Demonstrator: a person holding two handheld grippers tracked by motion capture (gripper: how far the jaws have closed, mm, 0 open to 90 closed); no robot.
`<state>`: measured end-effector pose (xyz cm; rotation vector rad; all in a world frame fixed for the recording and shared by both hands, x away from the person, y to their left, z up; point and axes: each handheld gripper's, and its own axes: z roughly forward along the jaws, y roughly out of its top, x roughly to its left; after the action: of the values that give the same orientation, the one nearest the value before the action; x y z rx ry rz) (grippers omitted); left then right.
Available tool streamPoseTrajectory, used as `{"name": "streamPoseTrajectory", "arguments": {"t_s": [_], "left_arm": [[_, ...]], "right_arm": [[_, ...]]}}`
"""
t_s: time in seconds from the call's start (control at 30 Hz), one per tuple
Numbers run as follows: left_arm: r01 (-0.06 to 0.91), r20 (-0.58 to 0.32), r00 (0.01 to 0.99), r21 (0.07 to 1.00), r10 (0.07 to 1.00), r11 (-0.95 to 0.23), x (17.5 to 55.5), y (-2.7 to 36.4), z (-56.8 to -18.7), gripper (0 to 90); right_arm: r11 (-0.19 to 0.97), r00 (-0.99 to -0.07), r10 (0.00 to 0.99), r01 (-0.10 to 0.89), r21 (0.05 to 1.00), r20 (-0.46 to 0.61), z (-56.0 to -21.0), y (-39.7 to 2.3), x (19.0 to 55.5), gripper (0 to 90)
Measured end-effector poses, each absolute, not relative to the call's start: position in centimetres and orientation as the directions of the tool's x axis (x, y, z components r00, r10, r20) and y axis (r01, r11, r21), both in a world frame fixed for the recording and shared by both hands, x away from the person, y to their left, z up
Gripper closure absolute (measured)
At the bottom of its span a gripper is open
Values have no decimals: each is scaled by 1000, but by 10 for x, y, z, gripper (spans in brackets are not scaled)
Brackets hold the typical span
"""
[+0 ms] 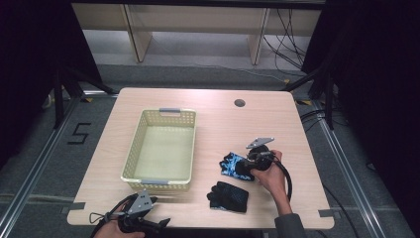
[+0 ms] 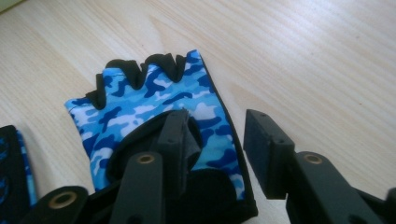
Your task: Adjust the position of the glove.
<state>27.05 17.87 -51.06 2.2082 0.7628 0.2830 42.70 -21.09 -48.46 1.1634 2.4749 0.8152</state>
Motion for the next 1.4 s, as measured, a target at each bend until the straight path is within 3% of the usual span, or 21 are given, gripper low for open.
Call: {"name": "streamPoseTrajectory", "arguments": {"t_s": [0.17,0.23,0.3,0.37,0.6,0.73,0.9,1.17,1.4], "left_arm": [[439,-39,796,725,605,-530,271,179,-512,180],[432,-41,799,733,599,-526,271,179,-511,180],[427,-37,803,732,594,-531,271,179,-511,180],[444,-48,796,724,604,-528,271,179,-511,180],[432,-51,804,736,593,-522,271,178,-510,180],[434,-43,800,731,599,-526,271,179,-511,181],[442,-59,797,735,601,-514,270,179,-511,181],[441,-61,797,738,601,-511,270,179,-510,180],[428,-46,802,740,595,-519,271,180,-508,174]], "right_arm": [[497,-623,782,631,597,8,-496,-211,436,619],[502,-635,772,635,587,27,-495,-214,435,668],[475,-616,787,650,593,44,-495,-216,434,807],[469,-618,785,637,612,41,-496,-217,434,867],[484,-626,780,629,609,27,-491,-219,432,888],[457,-637,770,575,679,21,-480,-223,431,890],[483,-666,746,537,691,-4,-458,-227,422,890],[452,-736,675,464,762,48,-420,-232,398,890],[478,-781,620,455,751,78,-419,-224,373,890]]}}
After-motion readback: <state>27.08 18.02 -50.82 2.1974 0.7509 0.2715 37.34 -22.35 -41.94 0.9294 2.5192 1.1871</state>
